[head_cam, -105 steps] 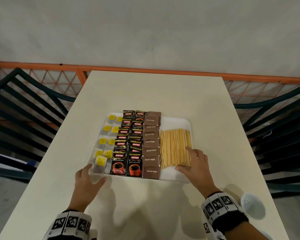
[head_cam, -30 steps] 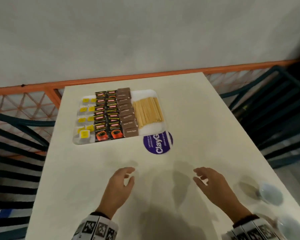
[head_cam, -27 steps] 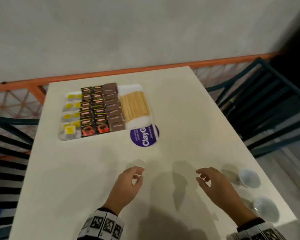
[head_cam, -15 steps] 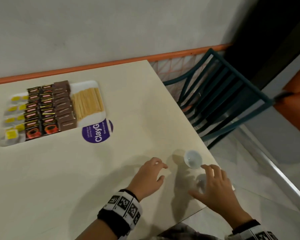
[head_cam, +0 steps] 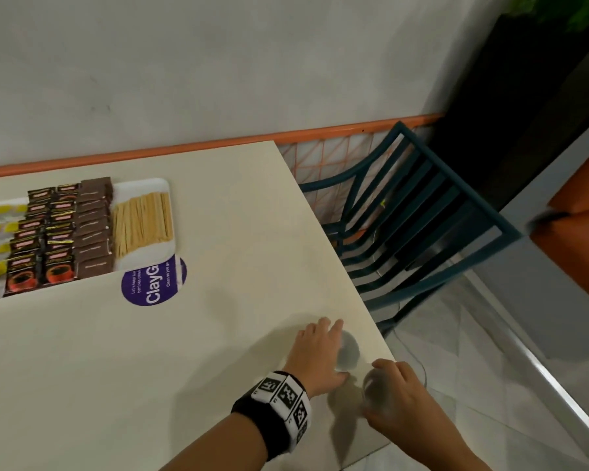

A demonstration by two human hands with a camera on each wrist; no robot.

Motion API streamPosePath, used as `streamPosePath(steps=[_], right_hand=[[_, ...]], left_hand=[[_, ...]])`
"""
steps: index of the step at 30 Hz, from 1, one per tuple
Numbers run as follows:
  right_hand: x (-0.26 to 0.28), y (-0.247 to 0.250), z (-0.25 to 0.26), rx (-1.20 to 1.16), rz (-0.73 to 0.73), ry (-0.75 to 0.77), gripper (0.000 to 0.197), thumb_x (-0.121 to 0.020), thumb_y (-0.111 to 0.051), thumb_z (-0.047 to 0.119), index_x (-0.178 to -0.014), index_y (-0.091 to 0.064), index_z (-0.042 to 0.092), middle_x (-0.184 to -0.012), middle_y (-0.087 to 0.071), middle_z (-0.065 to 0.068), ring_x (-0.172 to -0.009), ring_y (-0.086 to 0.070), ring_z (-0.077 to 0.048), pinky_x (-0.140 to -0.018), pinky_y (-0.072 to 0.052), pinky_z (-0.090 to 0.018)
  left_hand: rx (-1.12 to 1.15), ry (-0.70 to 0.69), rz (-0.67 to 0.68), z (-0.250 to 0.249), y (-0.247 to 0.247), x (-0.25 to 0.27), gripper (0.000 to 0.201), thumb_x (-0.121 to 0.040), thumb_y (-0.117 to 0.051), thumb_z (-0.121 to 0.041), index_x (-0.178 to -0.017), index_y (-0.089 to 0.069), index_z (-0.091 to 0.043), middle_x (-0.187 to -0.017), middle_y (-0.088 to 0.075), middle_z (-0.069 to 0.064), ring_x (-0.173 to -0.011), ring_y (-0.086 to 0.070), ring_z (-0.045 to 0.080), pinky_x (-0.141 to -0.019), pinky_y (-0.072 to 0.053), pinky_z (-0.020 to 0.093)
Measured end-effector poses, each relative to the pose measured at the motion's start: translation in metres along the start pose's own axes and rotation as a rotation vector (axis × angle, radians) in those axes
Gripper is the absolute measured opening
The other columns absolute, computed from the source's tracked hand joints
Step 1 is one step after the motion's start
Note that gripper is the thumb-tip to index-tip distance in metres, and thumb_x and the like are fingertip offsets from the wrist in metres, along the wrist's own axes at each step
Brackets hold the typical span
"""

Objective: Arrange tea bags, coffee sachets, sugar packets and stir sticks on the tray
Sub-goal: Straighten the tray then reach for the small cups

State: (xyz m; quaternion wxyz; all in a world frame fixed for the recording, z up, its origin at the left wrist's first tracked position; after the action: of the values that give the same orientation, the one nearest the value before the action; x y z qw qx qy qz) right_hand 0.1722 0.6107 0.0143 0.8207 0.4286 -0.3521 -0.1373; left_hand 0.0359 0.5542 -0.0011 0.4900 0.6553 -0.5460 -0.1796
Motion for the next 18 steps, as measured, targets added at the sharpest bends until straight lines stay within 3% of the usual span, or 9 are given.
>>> streamPosePath(steps=[3, 8, 13, 16, 18], right_hand=[[-0.006, 0.018, 0.002, 0.0, -0.002, 0.048, 0.069, -0.072, -0.07, 0.051, -0.128, -0.034, 0.033, -0.132, -0.038, 0.008, -0.104, -0.044, -0.007, -0.093, -0.043, -0.018], [-0.033, 0.046, 0.019, 0.032, -0.014, 0.126, 0.071, -0.074, -0.07, 0.047, -0.133, -0.032, 0.035, -0.128, -0.034, 0.009, -0.104, -0.045, -0.006, -0.09, -0.041, -0.015], [-0.087, 0.063, 0.064, 0.092, -0.04, 0.269, 0.072, -0.076, -0.068, 0.046, -0.136, -0.028, 0.04, -0.126, -0.03, 0.006, -0.096, -0.045, -0.006, -0.075, -0.041, -0.014], [-0.127, 0.075, 0.105, 0.101, -0.06, 0.386, 0.068, -0.079, -0.067, 0.04, -0.137, -0.031, 0.035, -0.116, -0.03, 0.004, -0.09, -0.043, -0.01, -0.073, -0.034, -0.011], [-0.157, 0.079, 0.133, 0.085, -0.068, 0.435, 0.071, -0.078, -0.069, 0.037, -0.138, -0.032, 0.03, -0.114, -0.033, 0.0, -0.09, -0.042, -0.012, -0.076, -0.032, -0.011]], left_hand=[[0.087, 0.02, 0.006, 0.001, 0.001, -0.003, 0.08, -0.081, -0.065, -0.033, -0.144, -0.02, -0.015, -0.139, -0.037, 0.007, -0.124, -0.04, 0.026, -0.103, -0.037, 0.035], [0.283, 0.116, -0.071, 0.03, 0.018, 0.005, 0.08, -0.078, -0.066, -0.03, -0.144, -0.023, -0.016, -0.135, -0.03, 0.005, -0.122, -0.04, 0.023, -0.1, -0.041, 0.03], [0.368, 0.271, -0.211, 0.093, 0.061, 0.013, 0.081, -0.078, -0.066, -0.029, -0.145, -0.023, -0.016, -0.129, -0.024, 0.003, -0.117, -0.045, 0.022, -0.103, -0.037, 0.024], [0.363, 0.355, -0.282, 0.138, 0.092, 0.016, 0.085, -0.077, -0.067, -0.026, -0.147, -0.019, -0.015, -0.132, -0.023, 0.005, -0.12, -0.043, 0.023, -0.104, -0.034, 0.023], [0.394, 0.402, -0.357, 0.167, 0.11, 0.016, 0.087, -0.077, -0.069, -0.024, -0.147, -0.018, -0.017, -0.135, -0.026, 0.006, -0.121, -0.043, 0.022, -0.099, -0.034, 0.019]])
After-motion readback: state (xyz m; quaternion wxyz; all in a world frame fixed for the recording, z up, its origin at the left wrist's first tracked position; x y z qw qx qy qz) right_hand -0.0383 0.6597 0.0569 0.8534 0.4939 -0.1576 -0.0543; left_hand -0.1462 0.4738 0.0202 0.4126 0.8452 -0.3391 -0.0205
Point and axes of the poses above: each hand's wrist, its own x-axis away from the middle knuckle, its own y-axis out of the back of the hand, z = x × y, the point moved 5 cm from there along -x, towards the middle knuckle
